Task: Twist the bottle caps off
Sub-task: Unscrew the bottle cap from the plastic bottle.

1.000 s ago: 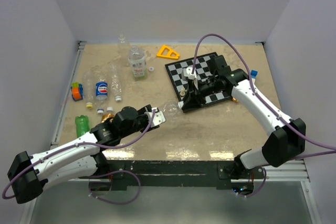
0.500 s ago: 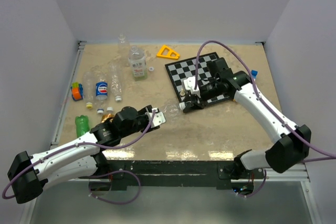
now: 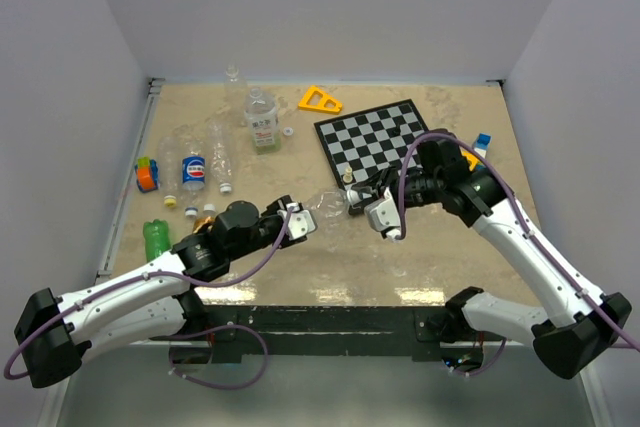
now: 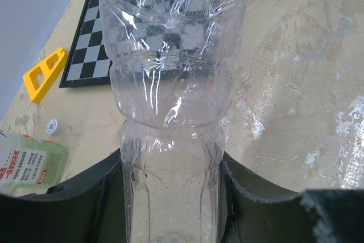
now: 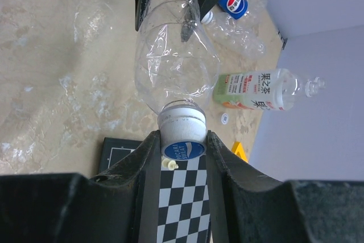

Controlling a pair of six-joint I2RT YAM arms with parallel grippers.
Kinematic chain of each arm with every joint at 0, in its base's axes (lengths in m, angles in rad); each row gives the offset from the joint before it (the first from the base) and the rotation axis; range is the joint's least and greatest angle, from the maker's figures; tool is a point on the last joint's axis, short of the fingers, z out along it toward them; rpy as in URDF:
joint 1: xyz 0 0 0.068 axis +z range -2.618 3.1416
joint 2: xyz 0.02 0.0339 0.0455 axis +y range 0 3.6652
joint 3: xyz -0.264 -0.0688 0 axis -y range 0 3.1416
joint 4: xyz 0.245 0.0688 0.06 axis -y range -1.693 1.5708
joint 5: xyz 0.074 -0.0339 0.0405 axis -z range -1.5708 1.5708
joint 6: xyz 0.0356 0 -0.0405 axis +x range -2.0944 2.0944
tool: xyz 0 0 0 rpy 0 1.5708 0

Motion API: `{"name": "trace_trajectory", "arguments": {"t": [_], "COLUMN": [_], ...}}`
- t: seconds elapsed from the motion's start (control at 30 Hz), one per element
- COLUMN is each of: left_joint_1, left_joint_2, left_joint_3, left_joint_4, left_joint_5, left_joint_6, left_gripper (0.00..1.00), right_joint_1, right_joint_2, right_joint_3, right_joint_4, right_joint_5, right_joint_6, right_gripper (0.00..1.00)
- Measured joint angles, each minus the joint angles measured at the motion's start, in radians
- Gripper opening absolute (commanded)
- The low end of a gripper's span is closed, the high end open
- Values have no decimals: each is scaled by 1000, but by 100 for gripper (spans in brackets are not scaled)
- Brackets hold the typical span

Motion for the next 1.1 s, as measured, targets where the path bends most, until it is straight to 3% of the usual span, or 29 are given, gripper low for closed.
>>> {"name": "trace_trajectory", "arguments": {"t": [0.33,0.8,0.9,1.0,1.1], "left_joint_1": [12,130,132,130,128], "left_joint_2": [28,190,216,212,193], "left_joint_3": [5,165,177,176,159], "left_joint_4": [-10,-150,-150,-149,-142], "left_joint_5": [19,280,286,271,238], "left_joint_6": [-2,-21,-20,-16,-5], "left_gripper": [0,0,0,0,0], "right_joint_1": [0,-12,-15,-19,-21], "right_joint_2": [-16,-18,-17,-13,-3], "right_joint_3": [-53,-54,-54,-53,-50], "right_joint_4": [48,35,32,33,47], "right_joint_5": [24,112,129,124,103], "right_joint_6": [5,10,53,120,196], "right_gripper": [0,0,12,43,68]}}
